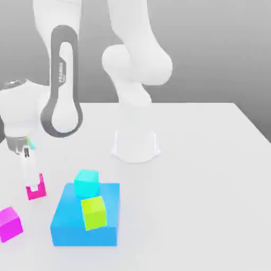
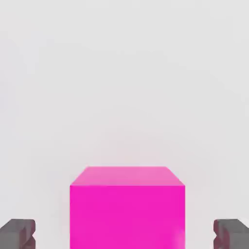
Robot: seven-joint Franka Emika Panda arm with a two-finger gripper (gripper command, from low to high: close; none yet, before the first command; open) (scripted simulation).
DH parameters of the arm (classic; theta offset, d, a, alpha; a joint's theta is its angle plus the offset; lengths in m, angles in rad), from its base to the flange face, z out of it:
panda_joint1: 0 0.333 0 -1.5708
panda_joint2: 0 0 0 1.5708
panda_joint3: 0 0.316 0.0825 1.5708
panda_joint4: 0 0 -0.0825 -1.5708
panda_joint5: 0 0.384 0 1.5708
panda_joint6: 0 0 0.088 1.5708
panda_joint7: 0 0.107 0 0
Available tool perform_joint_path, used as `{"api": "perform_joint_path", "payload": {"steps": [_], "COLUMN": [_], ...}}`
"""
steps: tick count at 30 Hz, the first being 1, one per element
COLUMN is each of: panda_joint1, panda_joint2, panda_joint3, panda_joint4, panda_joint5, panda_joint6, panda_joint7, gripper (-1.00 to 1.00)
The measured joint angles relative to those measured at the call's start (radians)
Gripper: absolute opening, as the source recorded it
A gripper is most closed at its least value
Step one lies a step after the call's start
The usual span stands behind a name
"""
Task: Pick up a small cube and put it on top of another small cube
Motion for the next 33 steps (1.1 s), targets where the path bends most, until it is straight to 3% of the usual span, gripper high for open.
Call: {"api": "perform_joint_path", "payload": {"steps": [7,14,21,31,33], "panda_joint1": [-0.002,0.059,0.22,0.411,0.432], "panda_joint2": [-0.004,-0.229,-0.336,-0.464,-0.452], "panda_joint3": [0.001,-0.095,-0.013,0.159,0.184], "panda_joint4": [-0.001,-0.042,0.012,0.105,0.11], "panda_joint5": [-0.005,-0.208,-0.278,-0.237,-0.232], "panda_joint6": [-0.003,-0.183,-0.343,-0.563,-0.556], "panda_joint7": [0.004,0.163,0.368,0.587,0.613], "gripper": [-1.0,-1.0,-1.0,-1.0,-1.0]}}
